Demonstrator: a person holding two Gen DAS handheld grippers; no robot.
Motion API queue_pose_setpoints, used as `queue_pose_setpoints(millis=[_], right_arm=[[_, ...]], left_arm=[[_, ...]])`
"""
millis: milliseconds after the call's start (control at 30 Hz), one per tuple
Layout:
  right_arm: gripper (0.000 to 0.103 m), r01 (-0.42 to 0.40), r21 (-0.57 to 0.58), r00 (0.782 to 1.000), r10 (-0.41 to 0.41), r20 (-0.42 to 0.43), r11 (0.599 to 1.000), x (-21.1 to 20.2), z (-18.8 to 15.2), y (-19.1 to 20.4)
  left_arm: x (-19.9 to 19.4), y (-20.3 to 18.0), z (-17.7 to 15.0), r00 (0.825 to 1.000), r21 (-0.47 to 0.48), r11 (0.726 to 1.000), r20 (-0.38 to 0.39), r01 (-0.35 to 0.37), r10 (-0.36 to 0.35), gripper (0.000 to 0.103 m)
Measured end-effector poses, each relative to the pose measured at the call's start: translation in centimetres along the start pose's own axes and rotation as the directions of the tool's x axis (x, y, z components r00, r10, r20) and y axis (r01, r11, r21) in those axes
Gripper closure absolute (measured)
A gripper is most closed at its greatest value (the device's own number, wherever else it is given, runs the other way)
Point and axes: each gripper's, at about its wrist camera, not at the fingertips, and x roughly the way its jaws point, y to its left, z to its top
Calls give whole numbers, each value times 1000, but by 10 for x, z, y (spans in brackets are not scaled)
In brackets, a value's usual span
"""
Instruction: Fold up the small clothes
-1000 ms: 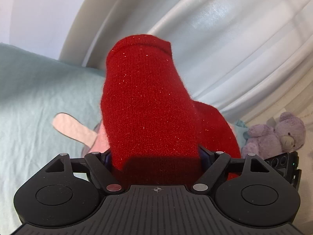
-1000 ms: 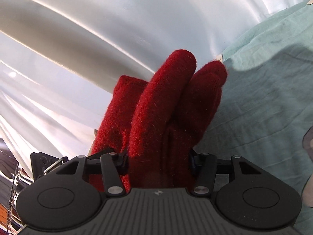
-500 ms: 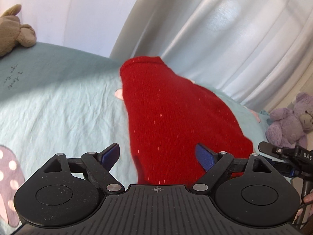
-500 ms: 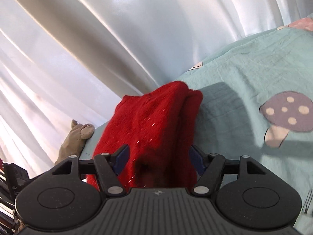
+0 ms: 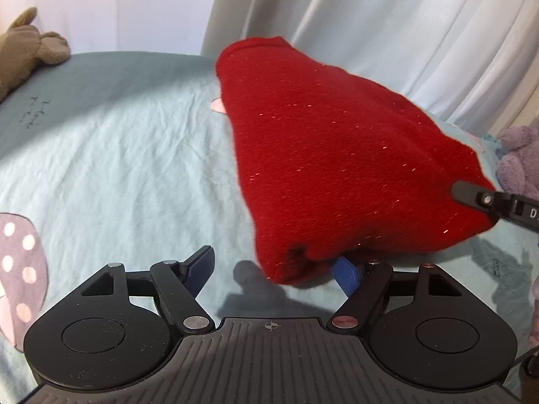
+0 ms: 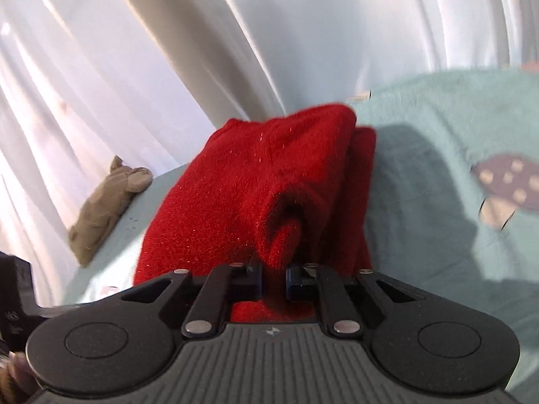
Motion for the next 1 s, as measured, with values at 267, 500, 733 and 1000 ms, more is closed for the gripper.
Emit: queue_pose_setpoints(millis=[267,500,733,1000], right_arm=[[61,277,-181,960,-281,5,944,-1,-5,7],[61,223,-326,971,-178,161,919,-17,16,55],[88,120,-465,992,-93,81,877,35,13,85],[90,172,-516,985,-159,70,839,59,-6,71]], left_arm=[[-44,15,16,997,-51,998,69,-34,38,23],[-31,-2,46,990,-32,999,139,-30,34,20],[10,-22,44,996,44,998,76,-46,42,13],[43,-16,40,999,12,999,37,34,-34,2]])
